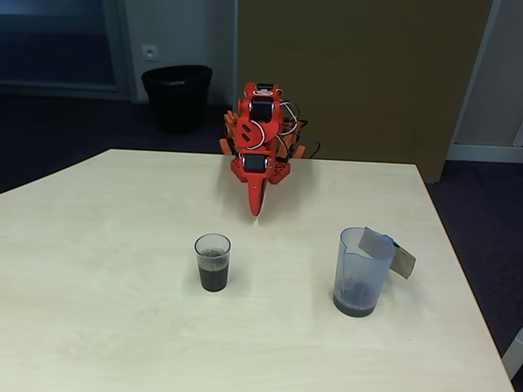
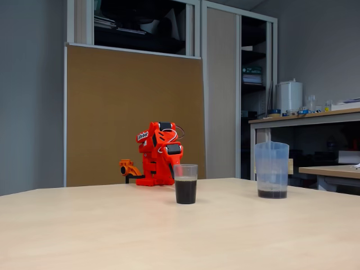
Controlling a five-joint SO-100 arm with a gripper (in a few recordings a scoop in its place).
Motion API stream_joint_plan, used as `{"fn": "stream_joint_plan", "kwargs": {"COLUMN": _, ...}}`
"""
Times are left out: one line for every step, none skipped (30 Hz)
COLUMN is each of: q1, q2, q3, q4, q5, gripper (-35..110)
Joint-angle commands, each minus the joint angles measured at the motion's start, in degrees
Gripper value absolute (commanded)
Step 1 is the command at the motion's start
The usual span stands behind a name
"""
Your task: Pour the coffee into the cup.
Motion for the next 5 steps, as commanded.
{"fn": "stream_joint_plan", "kwargs": {"q1": -0.26, "q2": 0.88, "q3": 0.35, "q4": 0.88, "q5": 0.26, "gripper": 0}}
{"fn": "stream_joint_plan", "kwargs": {"q1": -0.26, "q2": 0.88, "q3": 0.35, "q4": 0.88, "q5": 0.26, "gripper": 0}}
{"fn": "stream_joint_plan", "kwargs": {"q1": -0.26, "q2": 0.88, "q3": 0.35, "q4": 0.88, "q5": 0.26, "gripper": 0}}
{"fn": "stream_joint_plan", "kwargs": {"q1": -0.26, "q2": 0.88, "q3": 0.35, "q4": 0.88, "q5": 0.26, "gripper": 0}}
{"fn": "stream_joint_plan", "kwargs": {"q1": -0.26, "q2": 0.88, "q3": 0.35, "q4": 0.88, "q5": 0.26, "gripper": 0}}
